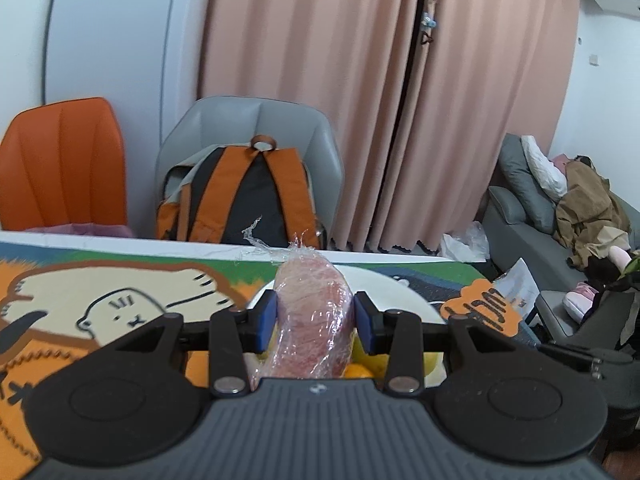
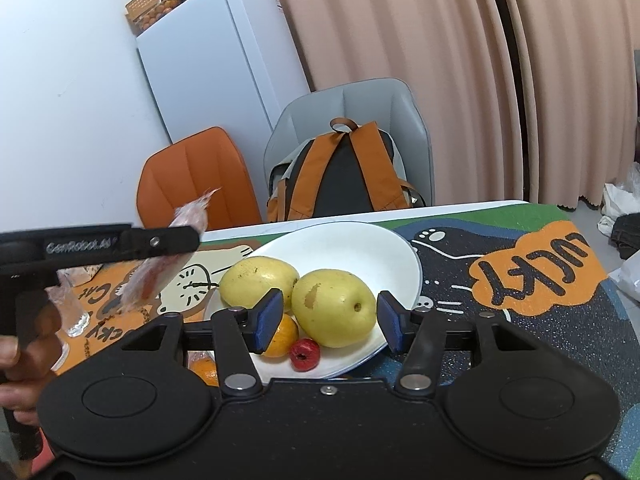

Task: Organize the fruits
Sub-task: 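Lower the wrapped pink item onto the plate and open the left tool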

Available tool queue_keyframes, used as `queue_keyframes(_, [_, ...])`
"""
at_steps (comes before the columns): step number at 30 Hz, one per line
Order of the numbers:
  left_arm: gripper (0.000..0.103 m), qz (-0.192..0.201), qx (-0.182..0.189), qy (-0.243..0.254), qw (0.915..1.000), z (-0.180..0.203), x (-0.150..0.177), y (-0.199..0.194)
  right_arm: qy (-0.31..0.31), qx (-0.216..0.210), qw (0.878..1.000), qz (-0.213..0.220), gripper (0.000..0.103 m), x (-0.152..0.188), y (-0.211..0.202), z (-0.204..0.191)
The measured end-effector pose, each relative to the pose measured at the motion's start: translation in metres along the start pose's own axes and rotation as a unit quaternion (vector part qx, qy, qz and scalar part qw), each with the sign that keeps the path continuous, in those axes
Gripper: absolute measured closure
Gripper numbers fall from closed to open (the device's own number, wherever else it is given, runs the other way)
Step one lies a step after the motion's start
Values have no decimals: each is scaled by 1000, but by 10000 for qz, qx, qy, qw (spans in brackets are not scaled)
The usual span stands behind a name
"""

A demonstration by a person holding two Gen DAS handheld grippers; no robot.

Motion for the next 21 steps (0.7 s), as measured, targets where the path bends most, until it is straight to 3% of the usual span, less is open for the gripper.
queue_keyframes(18, [62, 47, 374, 104, 9992, 51, -16, 36, 313, 212, 9992, 117, 48, -1, -7, 30])
queue_keyframes(21, [60, 90, 208, 114, 9997, 50, -16, 41, 307, 219, 9992, 120, 46, -1, -7, 31])
Point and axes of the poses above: each gripper's, at about its wrist camera, not at the fingertips, and y roughly the way its jaws point, z to its right, x to its underside, the point moved 7 cm from there along y, roughly the way its jaws point, and after that the axes turned 11 degrees about -x, right-handed, at the moved point
